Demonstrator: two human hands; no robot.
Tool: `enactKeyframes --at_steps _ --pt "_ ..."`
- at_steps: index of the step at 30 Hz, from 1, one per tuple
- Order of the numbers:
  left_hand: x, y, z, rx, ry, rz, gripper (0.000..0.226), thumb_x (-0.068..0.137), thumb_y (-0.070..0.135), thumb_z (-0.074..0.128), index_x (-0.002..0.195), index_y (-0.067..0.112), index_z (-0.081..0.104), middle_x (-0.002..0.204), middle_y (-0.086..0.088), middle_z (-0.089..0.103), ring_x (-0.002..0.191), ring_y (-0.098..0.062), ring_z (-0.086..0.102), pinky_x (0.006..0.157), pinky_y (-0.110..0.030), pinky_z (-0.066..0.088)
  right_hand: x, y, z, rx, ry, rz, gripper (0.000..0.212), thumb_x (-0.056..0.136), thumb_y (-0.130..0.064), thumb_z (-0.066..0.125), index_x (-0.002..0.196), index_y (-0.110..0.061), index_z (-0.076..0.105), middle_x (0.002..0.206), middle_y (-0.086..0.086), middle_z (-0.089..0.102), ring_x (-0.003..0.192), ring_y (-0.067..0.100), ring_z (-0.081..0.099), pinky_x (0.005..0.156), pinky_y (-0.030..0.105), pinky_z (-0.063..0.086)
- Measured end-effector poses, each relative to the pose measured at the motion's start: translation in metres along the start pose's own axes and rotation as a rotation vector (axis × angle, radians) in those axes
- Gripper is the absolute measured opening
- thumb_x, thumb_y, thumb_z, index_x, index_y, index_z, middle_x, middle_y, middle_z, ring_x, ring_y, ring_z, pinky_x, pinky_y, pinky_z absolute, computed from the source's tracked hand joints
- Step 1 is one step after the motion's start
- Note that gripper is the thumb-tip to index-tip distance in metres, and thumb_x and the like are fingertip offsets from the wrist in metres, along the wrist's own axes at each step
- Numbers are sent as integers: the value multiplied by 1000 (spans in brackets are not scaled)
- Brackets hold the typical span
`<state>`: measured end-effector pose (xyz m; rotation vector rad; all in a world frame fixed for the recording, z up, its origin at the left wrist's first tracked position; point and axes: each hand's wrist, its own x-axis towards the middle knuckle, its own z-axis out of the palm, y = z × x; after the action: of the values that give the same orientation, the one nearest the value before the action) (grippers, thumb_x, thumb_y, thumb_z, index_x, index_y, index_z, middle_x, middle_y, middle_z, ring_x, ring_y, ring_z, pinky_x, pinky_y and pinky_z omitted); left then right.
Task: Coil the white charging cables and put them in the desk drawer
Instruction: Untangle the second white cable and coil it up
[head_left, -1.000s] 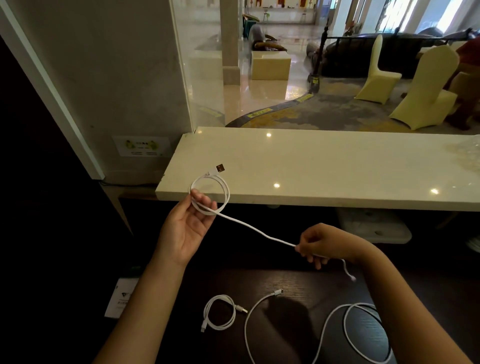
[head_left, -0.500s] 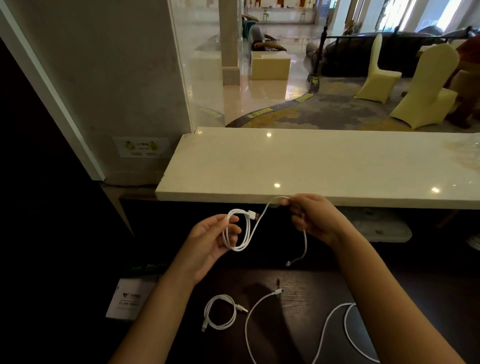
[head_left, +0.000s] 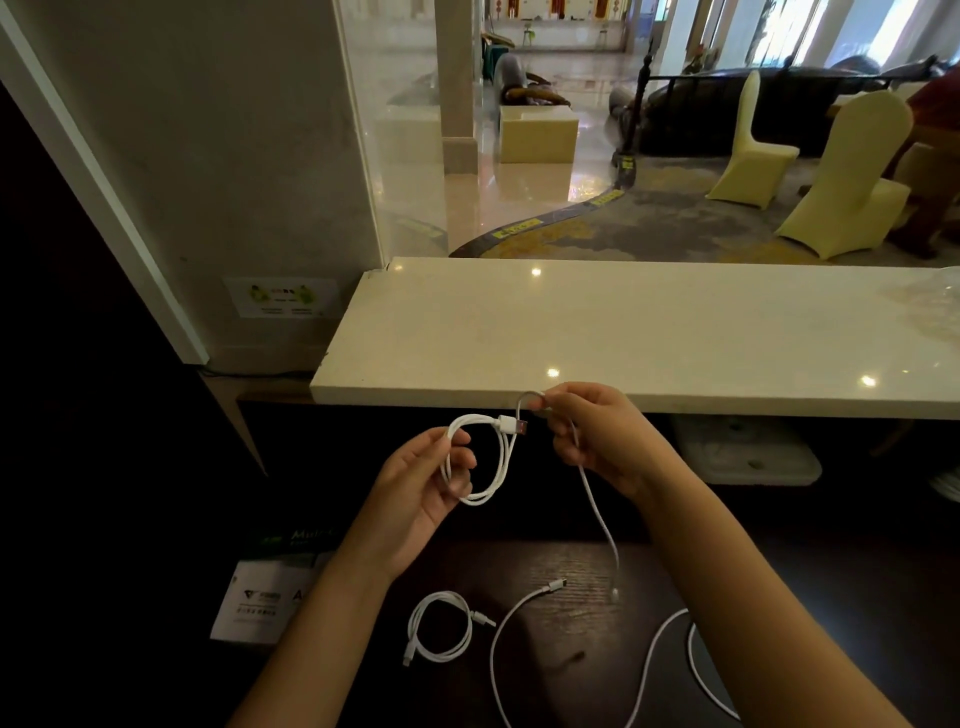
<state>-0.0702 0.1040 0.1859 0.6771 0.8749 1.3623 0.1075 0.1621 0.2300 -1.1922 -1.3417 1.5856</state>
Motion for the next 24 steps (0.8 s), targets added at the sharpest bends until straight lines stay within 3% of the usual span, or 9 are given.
enactKeyframes --at_steps 6,11,14,17,20,22,24 --pt "2 -7 6 92 7 -38 21 96 9 37 90 7 57 79 -6 75 65 -11 67 59 -19 51 -11 1 16 -80 -148 -116 17 92 -10 50 82 -6 64 50 -4 46 42 9 39 43 18 34" --pt "2 -6 7 11 3 -31 24 96 10 37 99 6 61 83 -4 75 80 -14 70 66 -20 55 -25 24 34 -331 -269 -172 12 89 -12 58 80 -14 66 46 -8 56 41 7 51 47 17 41" --pt "1 -6 9 -10 -48 -58 28 96 9 35 104 3 61 94 -11 74 89 -19 71 71 -26 58 -25 40 40 -443 -238 -168 13 87 -19 62 75 -15 66 51 -7 58 42 9 54 51 18 43" --pt "1 -7 12 -42 -47 -83 27 96 8 35 99 3 61 79 -8 74 76 -17 71 65 -26 58 -23 50 45 -472 -160 -123 20 85 -21 64 64 -19 65 51 -7 58 39 9 54 48 11 40" --pt "5 -6 10 -133 2 -68 25 95 7 34 98 2 59 52 2 55 52 -8 58 66 -24 57 -24 52 46 -482 -124 -77 25 84 -26 66 61 -14 63 46 -6 58 39 10 55 44 12 39" --pt "8 -5 7 -167 29 -73 26 95 8 33 95 1 58 48 5 43 45 -5 46 69 -25 57 -26 51 43 -504 -140 -83 28 83 -31 66 66 -9 64 50 -4 60 45 11 59 49 18 46" --pt "8 -3 4 -144 48 -90 26 96 8 32 93 2 57 47 5 39 42 -5 40 68 -26 57 -27 52 37 -565 -4 -166 26 83 -34 65 69 -12 64 58 -1 62 53 10 60 58 33 53"
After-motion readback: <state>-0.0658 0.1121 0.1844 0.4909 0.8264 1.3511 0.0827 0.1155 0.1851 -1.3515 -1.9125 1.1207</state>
